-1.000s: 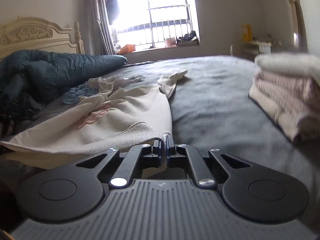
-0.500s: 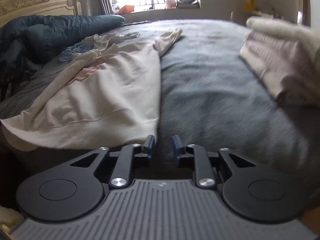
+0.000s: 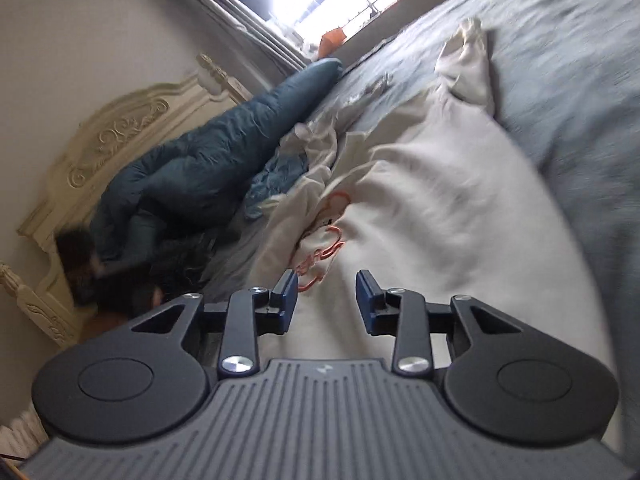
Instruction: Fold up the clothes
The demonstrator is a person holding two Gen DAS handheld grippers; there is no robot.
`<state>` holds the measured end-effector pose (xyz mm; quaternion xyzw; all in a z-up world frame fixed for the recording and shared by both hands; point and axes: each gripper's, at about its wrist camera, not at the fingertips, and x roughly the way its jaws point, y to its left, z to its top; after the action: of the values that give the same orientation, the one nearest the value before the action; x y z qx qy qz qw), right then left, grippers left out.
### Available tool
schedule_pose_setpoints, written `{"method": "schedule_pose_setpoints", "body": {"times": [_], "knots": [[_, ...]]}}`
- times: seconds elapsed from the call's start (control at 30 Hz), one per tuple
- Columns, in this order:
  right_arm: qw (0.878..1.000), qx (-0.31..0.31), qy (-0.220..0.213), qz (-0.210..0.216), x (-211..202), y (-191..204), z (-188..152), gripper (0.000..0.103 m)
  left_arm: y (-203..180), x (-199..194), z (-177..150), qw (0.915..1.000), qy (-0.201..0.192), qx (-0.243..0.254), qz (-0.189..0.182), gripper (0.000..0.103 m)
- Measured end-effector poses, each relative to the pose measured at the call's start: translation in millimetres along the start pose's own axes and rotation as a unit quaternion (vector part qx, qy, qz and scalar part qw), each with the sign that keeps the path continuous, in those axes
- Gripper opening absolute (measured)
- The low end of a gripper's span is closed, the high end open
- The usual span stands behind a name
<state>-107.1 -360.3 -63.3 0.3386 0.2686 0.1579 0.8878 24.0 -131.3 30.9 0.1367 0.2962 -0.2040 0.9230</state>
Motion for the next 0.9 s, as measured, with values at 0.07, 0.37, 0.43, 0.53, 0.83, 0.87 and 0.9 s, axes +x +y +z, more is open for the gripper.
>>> {"method": "schedule_pose_setpoints", "body": {"times": [0.07,0.37,0.43,0.53,0.83,0.87,0.9], "knots": [[1.000,-0.001,0.013,-0.012,23.4,-9.1,-0.3,0.031,-9.1,43.4,15.8,0.9988,0.023,0.018,0.038,0.052],[0.999,0.026,0.024,0.015,25.4,-39.9,-10.5,0.031,46.1,54.1,16.6,0.9933,0.016,-0.062,0.096,0.009],[0.999,0.022,0.021,0.013,25.0,-38.5,-12.4,0.031,59.7,54.0,15.9,0.9908,0.013,-0.082,0.107,0.008],[1.000,0.017,0.018,0.010,24.6,-37.3,-14.7,0.031,82.8,47.5,13.7,0.9856,0.005,-0.114,0.125,0.008],[1.000,0.000,0.009,-0.010,30.3,-35.7,-17.2,0.031,199.3,-24.9,-62.8,0.9511,0.015,-0.242,0.192,0.004],[1.000,-0.003,0.009,-0.013,31.3,-35.0,-17.1,0.031,207.2,-26.1,-74.1,0.9465,0.021,-0.250,0.203,0.002],[1.000,-0.007,0.008,-0.015,32.3,-34.4,-17.1,0.031,213.9,-28.1,-83.6,0.9428,0.025,-0.259,0.209,0.002]]}}
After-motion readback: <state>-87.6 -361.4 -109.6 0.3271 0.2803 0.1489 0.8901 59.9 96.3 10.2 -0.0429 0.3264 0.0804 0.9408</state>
